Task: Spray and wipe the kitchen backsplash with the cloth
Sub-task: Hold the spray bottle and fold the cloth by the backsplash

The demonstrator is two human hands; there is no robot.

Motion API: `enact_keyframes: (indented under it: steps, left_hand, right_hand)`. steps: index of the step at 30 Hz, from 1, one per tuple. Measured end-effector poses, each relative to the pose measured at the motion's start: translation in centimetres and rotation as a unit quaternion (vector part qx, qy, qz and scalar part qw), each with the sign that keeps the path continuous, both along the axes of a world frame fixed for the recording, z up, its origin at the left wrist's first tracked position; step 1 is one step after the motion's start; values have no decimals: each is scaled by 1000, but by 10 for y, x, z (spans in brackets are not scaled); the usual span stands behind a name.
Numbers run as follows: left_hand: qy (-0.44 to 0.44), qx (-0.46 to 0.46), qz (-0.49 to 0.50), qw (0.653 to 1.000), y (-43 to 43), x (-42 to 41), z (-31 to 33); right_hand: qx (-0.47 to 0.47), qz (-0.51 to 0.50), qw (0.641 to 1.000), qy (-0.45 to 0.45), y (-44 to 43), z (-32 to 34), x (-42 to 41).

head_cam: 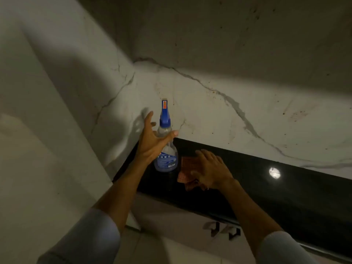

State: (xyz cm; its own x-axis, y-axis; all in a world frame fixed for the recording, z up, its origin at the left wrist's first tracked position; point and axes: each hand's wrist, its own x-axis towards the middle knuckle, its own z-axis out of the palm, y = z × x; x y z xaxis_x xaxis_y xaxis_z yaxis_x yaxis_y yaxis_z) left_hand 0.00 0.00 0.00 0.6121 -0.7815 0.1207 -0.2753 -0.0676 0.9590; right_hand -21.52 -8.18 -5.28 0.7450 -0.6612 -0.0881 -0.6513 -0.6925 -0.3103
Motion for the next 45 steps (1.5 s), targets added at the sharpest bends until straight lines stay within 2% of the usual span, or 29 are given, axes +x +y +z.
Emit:
enact_keyframes:
  steps: [5,11,14,17,20,25,33,35,37,40,45]
  left_hand:
    - [-29,4,12,1000,-16,3,-9]
    - [-28,1,20,999,-25,0,-22]
    - [-31,-5,41,999,-28,-2,-24]
    - [-34,-13,55,998,-29,-2,-23]
    - [-39,-26,52,998,-31,-4,-22]
    - [-53,-30,49,997,-26,-4,-18]
    - [-68,-32,41,996,-5,7,-5]
    - [-77,-36,45,995,0,10,1]
    - [-82,-48,50,994,6,14,8]
    - [-65,-51,41,996,16,20,21]
    - [-73,-62,47,994,35,27,39]
  right_hand:
    - [47,47,997,34,6,-11,1]
    - [31,76,993,86,11,-21,8]
    - [15,67,990,120,12,-26,9]
    - [37,34,987,156,16,-31,10]
    - [49,7,986,157,23,-37,15]
    - [18,-28,992,119,35,-39,16]
    - [56,-118,990,-54,32,3,25]
    - [92,-161,976,-112,25,14,29]
    - [150,-218,948,-176,21,25,36]
    - [239,-303,881,-272,18,38,48]
    - [346,-339,776,-404,14,60,66]
